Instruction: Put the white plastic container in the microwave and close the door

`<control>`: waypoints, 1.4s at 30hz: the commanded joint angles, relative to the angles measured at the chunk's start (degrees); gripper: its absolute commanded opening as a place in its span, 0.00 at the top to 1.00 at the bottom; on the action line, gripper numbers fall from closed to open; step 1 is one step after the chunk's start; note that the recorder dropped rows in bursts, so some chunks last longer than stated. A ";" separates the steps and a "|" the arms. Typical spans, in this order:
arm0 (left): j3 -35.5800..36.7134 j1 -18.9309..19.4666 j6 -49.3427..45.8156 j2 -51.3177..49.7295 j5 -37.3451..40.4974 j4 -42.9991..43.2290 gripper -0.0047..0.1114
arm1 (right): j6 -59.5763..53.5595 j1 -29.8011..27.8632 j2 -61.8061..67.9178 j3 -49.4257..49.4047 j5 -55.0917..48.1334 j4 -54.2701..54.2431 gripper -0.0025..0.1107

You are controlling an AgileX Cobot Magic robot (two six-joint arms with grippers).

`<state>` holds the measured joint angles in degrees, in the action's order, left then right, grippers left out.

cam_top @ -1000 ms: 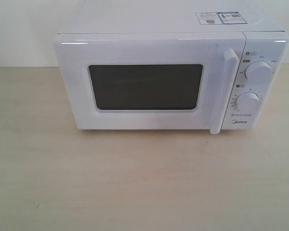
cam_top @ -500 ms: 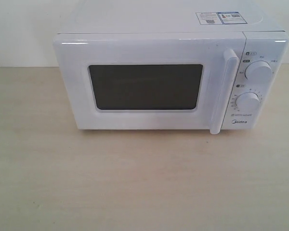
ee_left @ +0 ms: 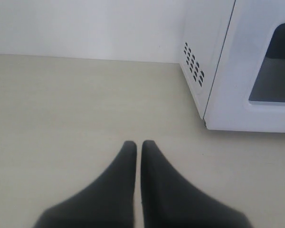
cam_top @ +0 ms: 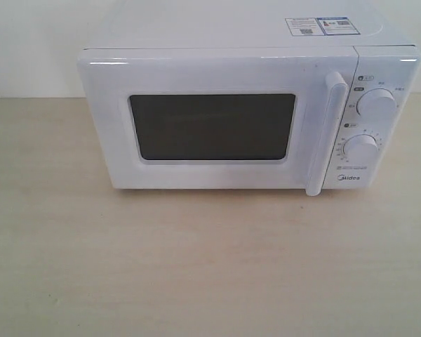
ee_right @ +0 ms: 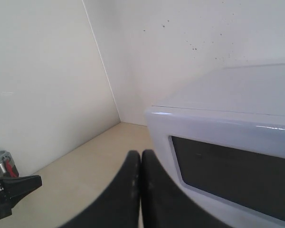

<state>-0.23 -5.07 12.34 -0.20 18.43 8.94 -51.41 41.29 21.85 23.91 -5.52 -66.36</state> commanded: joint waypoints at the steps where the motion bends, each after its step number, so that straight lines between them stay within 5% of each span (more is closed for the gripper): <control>1: 0.23 -0.18 0.10 0.20 -0.03 -0.43 0.92 | -1.40 -0.25 -1.78 -0.09 1.22 0.31 0.98; 5: 0.23 -0.18 0.10 0.20 -0.03 -0.43 0.92 | -1.96 -3.52 -6.37 -0.09 0.61 0.51 0.98; 9: 0.23 -0.18 0.10 0.20 -0.03 -0.43 0.92 | -3.37 -12.73 -9.53 -0.09 -0.11 1.06 0.98; 12: 0.23 -0.18 0.10 0.20 -0.03 -0.43 0.92 | -3.37 -22.73 -11.31 -0.09 -2.31 1.06 0.98; 15: 0.23 -0.18 0.10 0.20 -0.03 -0.43 0.92 | -3.68 -39.25 -14.16 -0.29 -9.86 3.53 0.98; 19: 0.23 -0.18 0.10 0.20 -0.03 -0.43 0.92 | -4.53 -50.01 -19.99 -3.17 -12.62 4.79 0.98; 29: 0.23 -0.18 0.10 0.20 -0.03 -0.43 0.92 | -3.13 -47.99 -21.85 -15.14 -10.48 4.77 0.98; 42: 0.23 -0.18 0.10 0.20 -0.03 -0.43 0.92 | -2.87 -48.10 -21.85 -16.25 -9.68 0.05 0.98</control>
<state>-0.23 -5.07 12.34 -0.20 18.43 8.94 -54.54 -6.85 0.20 7.79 -15.72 -63.93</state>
